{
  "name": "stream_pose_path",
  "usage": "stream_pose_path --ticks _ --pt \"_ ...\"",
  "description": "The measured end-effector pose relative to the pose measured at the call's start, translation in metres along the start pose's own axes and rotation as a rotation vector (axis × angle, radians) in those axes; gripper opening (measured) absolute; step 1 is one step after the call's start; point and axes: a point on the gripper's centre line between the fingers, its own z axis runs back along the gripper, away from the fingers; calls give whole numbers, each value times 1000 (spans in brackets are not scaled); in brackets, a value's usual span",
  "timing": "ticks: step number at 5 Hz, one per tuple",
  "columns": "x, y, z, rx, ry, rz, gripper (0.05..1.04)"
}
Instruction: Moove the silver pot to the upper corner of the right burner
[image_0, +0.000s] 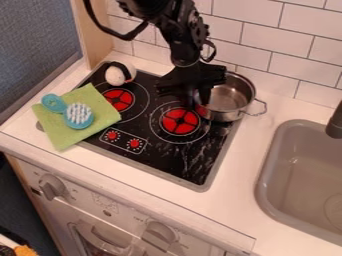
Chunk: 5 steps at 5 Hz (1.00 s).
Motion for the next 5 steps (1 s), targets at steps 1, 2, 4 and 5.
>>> stream_pose_path --ticks 1,2,4,5 --pt "-2 0 1 8 11 1 889" --pt "-3 -1 7 6 18 1 1011" --pt "6 -5 43 -48 -16 20 1001" --pt "10 0 71 -143 -56 40 1001"
